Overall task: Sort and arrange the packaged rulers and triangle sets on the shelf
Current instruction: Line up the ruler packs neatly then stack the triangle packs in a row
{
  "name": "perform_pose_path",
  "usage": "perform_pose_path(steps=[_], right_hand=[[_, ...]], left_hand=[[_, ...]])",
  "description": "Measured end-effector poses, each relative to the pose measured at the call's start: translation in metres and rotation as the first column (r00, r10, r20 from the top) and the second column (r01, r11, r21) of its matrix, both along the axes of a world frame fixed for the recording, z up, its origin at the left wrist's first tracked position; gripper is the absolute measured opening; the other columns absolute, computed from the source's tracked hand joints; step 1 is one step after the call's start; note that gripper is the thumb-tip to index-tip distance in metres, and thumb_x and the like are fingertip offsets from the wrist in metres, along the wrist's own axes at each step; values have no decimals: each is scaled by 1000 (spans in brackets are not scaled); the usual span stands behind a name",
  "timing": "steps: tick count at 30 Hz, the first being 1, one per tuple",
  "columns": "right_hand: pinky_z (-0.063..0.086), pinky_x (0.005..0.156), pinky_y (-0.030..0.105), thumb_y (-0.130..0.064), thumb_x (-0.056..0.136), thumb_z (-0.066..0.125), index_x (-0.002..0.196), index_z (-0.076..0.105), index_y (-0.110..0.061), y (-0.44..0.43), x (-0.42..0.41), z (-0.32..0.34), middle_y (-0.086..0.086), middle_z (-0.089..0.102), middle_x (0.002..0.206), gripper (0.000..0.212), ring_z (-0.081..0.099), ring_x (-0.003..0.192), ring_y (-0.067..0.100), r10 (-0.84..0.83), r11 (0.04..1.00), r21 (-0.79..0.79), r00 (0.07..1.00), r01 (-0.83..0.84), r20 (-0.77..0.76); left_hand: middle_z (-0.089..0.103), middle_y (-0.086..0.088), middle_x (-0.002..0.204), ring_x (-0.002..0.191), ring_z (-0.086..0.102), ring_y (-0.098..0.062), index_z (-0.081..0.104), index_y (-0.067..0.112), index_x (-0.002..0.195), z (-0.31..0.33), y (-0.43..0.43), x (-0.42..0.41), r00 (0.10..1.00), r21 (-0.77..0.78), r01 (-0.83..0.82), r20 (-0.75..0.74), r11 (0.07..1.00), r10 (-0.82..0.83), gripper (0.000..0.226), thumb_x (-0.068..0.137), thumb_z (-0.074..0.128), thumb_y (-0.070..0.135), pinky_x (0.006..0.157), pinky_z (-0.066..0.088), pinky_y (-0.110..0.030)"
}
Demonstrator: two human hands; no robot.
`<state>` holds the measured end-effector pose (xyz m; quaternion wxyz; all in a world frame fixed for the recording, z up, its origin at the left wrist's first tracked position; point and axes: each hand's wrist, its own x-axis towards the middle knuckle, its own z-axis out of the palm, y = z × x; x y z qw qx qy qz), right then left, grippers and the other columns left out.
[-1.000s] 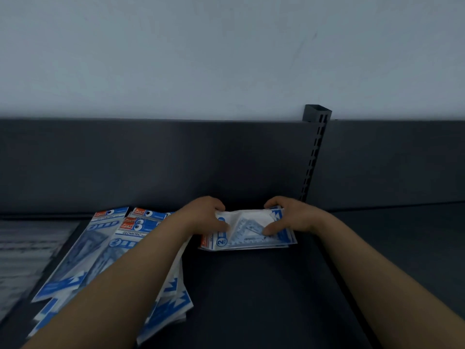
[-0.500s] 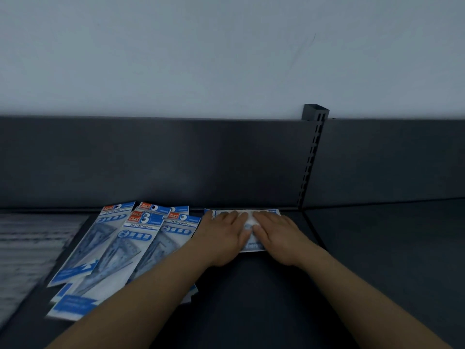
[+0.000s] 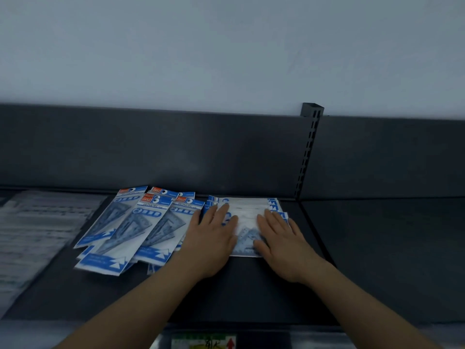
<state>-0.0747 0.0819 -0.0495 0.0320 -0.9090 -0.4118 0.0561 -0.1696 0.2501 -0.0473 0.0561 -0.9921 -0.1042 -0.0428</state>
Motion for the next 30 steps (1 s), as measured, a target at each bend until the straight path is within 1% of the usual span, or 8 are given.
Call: perform_pose_path(steps=[8,13,16,19,21,23,26,30], right_hand=[[-10,119,36,-48,101,18,152,-10,-22,-10,-13,-1,-1,-19,159,64,-19,145,12,13,1000,11,1000,-13,15],[-7,118,26,-37,104,23,153,5,-15,7,-33,11,0,-6,161,57,-9,147,11,11,967,253,1000,-4,-29],[-1,115,19,-28,104,29,152,17,-16,38,-55,24,-3,6,161,51,2,147,9,84,914,406,986,-19,-142],[11,108,13,-22,103,35,146,33,-12,73,-75,35,1,29,155,45,23,142,13,119,879,477,972,-8,-201],[32,103,22,-21,100,42,128,52,-10,98,-85,39,4,53,131,32,47,120,18,92,867,498,972,29,-217],[45,94,35,-24,96,50,111,58,-15,123,-92,42,3,60,108,20,55,99,17,43,855,506,958,111,-284],[49,90,35,-28,90,60,120,57,-11,156,-103,43,5,63,114,35,59,101,19,-15,856,464,908,229,-420],[48,77,30,-36,83,69,125,51,-15,189,-112,43,-11,56,87,50,54,83,11,-79,840,459,902,290,-425]], left_hand=[[-1,-3,161,147,3,-23,35,28,143,2,-2,-28,990,-128,-32,130,991,49,45,100,30,42,117,10,-41],[51,-3,135,119,48,-21,53,24,130,29,41,-57,899,-251,-200,337,947,279,36,98,42,35,96,40,-35],[55,-11,129,118,48,-31,53,16,128,37,88,-74,826,-292,-457,212,840,523,44,92,51,41,93,42,-39],[52,-14,130,120,46,-34,53,13,125,34,127,-80,787,-296,-572,65,765,613,52,88,51,51,96,41,-41],[55,-15,130,117,50,-34,54,12,123,35,145,-81,781,-330,-582,25,743,624,52,90,48,52,95,43,-39],[56,-15,130,115,54,-31,54,12,126,37,156,-81,794,-359,-583,-62,729,605,52,93,46,50,93,43,-36],[56,-18,129,114,56,-31,55,9,124,33,163,-83,829,-403,-542,-115,737,547,48,94,46,46,90,43,-33],[60,-15,111,101,58,-30,53,16,94,22,175,-89,857,-532,-449,-29,718,515,33,84,61,46,75,42,-32]])
